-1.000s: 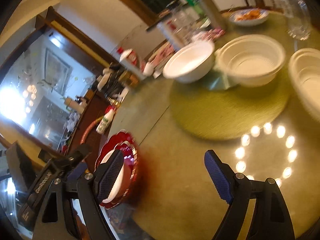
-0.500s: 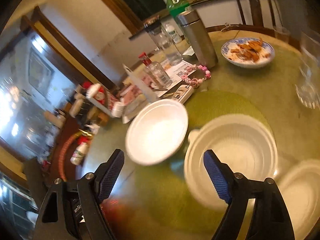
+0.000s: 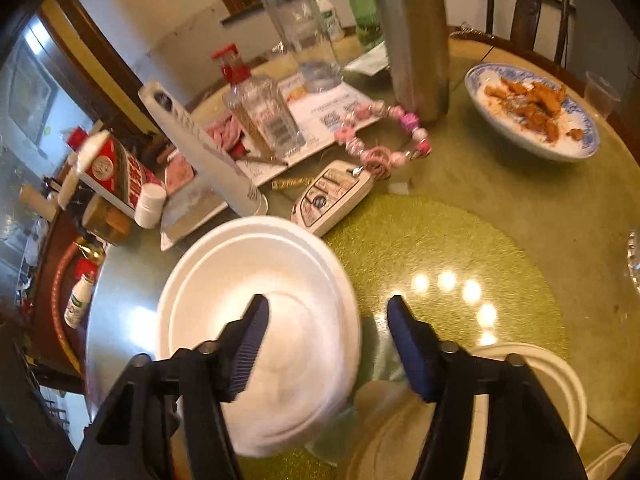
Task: Organize plates and bowls
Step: 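Lift the second white foam bowl off the table with both grippers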
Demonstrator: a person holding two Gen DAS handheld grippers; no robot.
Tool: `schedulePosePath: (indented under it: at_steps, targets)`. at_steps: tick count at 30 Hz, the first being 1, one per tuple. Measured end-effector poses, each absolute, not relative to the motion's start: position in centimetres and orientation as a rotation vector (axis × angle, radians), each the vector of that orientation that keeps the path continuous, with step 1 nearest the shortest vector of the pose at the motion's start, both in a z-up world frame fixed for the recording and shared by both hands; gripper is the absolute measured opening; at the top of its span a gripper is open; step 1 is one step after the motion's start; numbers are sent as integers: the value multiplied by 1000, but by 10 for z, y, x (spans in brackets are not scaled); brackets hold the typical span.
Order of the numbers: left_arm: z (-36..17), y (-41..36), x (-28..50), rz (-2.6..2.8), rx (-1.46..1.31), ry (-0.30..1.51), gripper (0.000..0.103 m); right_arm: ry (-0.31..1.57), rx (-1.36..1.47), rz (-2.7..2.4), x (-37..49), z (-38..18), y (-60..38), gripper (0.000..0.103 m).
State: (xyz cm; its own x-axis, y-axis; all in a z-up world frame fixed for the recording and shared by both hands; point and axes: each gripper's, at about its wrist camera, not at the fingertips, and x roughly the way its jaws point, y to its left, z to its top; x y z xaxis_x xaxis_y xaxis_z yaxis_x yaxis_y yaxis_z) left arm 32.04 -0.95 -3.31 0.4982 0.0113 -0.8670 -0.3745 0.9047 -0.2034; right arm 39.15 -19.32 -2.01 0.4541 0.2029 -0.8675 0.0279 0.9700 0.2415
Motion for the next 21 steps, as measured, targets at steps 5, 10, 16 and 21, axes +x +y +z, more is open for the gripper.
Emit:
schedulePosePath:
  at_steps: [5,10,16,21]
  targets:
    - [-28,-14,308,197,-283,1046,12,1145,253,135,375,-21,-188,8]
    - [0,-10,268,175,-263,963,12,1067,288,175,329,4,-192,8]
    - [14,-21,211,137,-207,883,11,971,331,170,253,21,-201,8]
    - [3,-27,170,93,-191,865,12,909,372,152,190,16,-211,8]
